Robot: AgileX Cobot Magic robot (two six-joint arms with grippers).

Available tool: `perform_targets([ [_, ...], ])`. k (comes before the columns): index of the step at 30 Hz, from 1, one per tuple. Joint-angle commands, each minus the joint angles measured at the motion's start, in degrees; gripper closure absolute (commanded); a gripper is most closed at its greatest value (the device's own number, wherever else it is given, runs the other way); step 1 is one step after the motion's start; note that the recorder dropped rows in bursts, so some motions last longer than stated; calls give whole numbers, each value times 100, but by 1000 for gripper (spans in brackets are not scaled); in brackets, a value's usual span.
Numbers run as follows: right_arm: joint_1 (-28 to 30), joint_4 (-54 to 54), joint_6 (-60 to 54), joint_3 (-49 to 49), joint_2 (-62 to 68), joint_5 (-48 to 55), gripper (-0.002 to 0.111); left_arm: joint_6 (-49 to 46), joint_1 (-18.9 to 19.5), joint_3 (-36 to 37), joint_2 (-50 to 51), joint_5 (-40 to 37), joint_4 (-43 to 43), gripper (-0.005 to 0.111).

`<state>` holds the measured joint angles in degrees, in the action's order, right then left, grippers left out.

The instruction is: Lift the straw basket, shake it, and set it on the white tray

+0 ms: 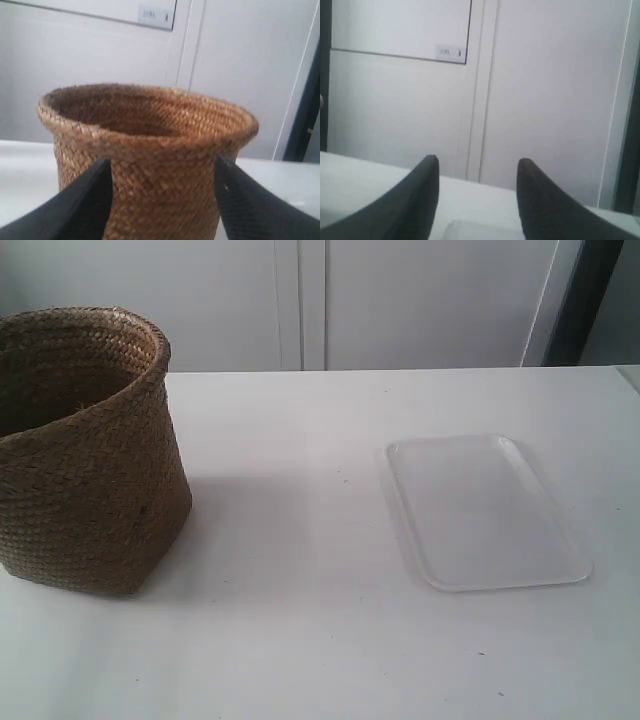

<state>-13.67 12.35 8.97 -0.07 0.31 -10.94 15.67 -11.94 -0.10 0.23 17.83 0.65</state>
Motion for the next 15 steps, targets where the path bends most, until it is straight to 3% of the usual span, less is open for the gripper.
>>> perform_targets([
  [1,1,-58,38,7,-31,-633,62,477,16,10,-23,268,80,43],
  [4,1,-135,314,7,-31,-1187,62,818,1,10,-23,665,-129,43],
  [7,1,-371,1625,7,-31,-1171,62,1237,-20,-188,-23,710,-2150,43],
  [9,1,-370,2344,7,-31,-1116,62,2082,-20,-616,47,267,-3330,43],
  [11,1,-317,2690,7,-31,-1107,62,2727,-20,-979,424,-360,-3425,43],
  [15,1,-26,3165,7,-31,-1119,62,2883,-20,-1608,1609,-1003,-3197,43],
])
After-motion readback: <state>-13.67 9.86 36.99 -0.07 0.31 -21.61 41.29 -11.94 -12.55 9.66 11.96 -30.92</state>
